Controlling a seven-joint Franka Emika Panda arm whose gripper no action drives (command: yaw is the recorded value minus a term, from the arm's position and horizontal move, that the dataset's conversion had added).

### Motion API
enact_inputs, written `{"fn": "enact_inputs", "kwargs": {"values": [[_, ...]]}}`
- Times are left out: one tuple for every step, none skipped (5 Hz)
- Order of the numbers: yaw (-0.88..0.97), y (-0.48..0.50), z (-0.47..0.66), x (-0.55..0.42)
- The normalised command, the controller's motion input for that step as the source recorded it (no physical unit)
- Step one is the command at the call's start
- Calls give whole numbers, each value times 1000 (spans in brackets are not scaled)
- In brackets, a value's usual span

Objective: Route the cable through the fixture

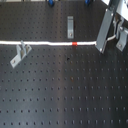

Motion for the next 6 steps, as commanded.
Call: {"fn": "enact_inputs", "kwargs": {"values": [[0, -75, -15, -83], [0, -202, -100, -126], [-49, -226, -100, -146], [-91, -93, -57, -103], [-171, 185, 58, 22], [-346, 6, 91, 4]]}}
